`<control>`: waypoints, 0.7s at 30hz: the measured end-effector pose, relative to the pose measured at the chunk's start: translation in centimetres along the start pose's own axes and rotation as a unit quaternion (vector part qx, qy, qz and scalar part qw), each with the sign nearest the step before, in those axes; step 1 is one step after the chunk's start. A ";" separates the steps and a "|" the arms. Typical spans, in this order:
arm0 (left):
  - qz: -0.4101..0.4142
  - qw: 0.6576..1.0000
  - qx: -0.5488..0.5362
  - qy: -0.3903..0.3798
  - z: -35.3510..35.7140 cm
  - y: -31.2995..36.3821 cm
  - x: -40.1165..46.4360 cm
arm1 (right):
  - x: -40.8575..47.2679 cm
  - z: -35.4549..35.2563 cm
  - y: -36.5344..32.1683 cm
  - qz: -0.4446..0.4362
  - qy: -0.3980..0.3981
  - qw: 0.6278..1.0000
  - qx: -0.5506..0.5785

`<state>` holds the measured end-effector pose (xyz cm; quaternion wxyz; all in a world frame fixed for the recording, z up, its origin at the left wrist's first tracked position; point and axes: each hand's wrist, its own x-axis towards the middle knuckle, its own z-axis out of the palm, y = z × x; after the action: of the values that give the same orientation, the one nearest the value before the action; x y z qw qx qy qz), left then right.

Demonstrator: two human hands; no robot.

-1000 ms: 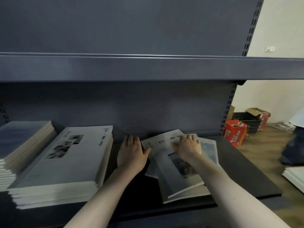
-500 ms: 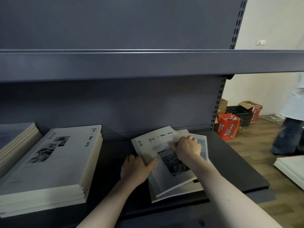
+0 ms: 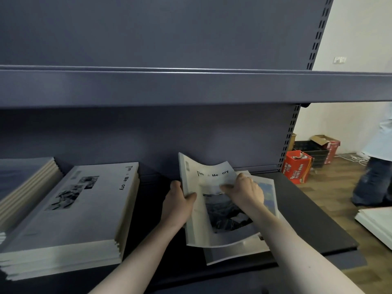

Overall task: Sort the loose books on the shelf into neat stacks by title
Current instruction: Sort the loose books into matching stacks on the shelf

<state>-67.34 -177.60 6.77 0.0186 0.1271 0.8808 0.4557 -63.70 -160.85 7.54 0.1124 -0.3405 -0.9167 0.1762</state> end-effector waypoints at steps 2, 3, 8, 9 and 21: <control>0.013 1.000 0.002 0.009 -1.0 0.1 0.3 | -0.1 -0.6 -0.7 -0.009 0.009 1.000 0.015; 0.018 1.000 0.000 0.015 -1.6 0.1 0.4 | -0.2 -0.9 -1.2 -0.017 0.012 1.000 0.020; 0.060 0.997 -0.005 0.049 -5.9 0.1 0.8 | -0.6 -1.8 -4.8 -0.053 0.003 0.998 0.042; 0.067 0.996 -0.010 0.055 -6.8 -0.2 1.0 | -0.8 -1.7 -5.6 -0.061 -0.003 0.997 0.053; 0.028 0.993 0.013 0.118 -18.1 -8.0 0.3 | -5.2 1.8 -16.1 -0.172 -0.100 0.972 0.126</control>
<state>-72.00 -196.39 10.92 -0.0995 0.0970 0.8788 0.4564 -69.80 -176.13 11.91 0.0913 -0.1410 -0.9385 0.3017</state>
